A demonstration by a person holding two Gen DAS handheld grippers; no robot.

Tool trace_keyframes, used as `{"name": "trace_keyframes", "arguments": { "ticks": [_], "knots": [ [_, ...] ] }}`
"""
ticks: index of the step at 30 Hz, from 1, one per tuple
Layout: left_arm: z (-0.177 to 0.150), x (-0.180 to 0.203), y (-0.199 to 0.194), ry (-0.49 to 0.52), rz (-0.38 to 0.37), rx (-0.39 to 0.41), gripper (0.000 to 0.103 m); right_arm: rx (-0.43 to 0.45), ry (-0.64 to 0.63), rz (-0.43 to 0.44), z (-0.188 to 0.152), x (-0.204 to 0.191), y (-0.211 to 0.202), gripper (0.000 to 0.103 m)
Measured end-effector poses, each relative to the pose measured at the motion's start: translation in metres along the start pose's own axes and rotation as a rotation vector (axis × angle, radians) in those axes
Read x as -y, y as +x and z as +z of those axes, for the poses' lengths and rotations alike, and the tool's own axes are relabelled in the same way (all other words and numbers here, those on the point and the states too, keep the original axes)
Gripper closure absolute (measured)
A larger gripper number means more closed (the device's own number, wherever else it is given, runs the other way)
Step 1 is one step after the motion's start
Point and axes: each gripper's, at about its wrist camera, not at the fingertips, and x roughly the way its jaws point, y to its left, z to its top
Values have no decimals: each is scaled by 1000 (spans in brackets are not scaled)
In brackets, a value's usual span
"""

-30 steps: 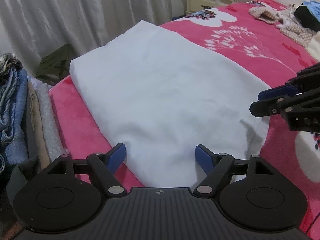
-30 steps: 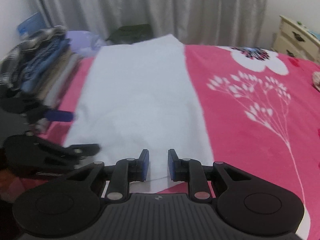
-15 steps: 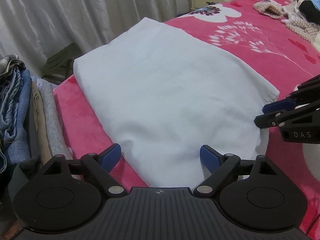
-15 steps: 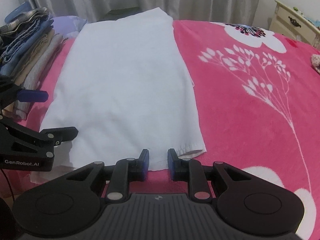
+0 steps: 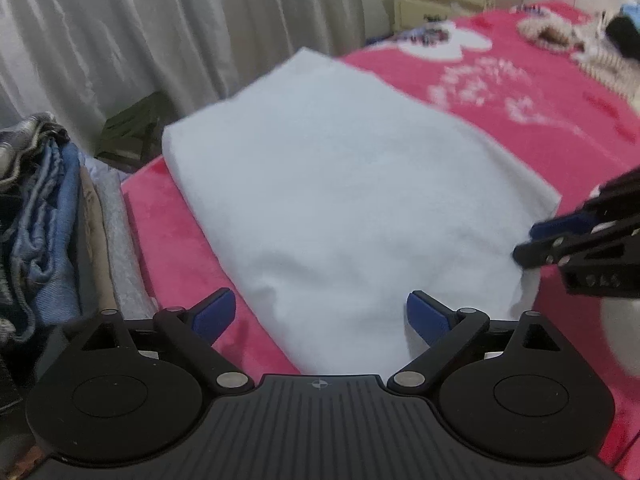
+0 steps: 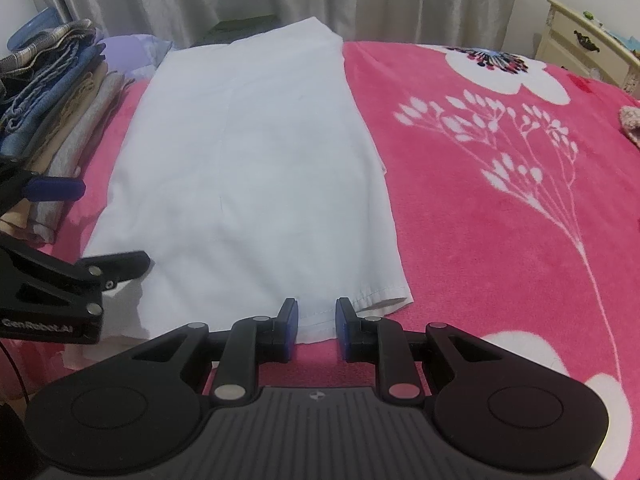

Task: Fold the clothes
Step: 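Withdraw both open grippers back from the placed white shirt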

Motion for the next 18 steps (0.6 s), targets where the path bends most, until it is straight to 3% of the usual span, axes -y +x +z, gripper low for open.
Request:
{"name": "trace_keyframes", "arguments": {
  "ticks": [5,10,13,18],
  "knots": [
    [8,-6,-21,-81,-64,46,9,63,52,2,0,4,-34,81],
    [14,-9,-45,-199,-146,93,2,111,90,-24,-6,-1,-70,77],
    [13,-10,-53,-252,-160,106,0,96,118,-34,-14,-6,-82,77],
    [12,-12,-54,-363,-165,41,0,10,101,-67,-22,-15,-90,75]
  ]
}}
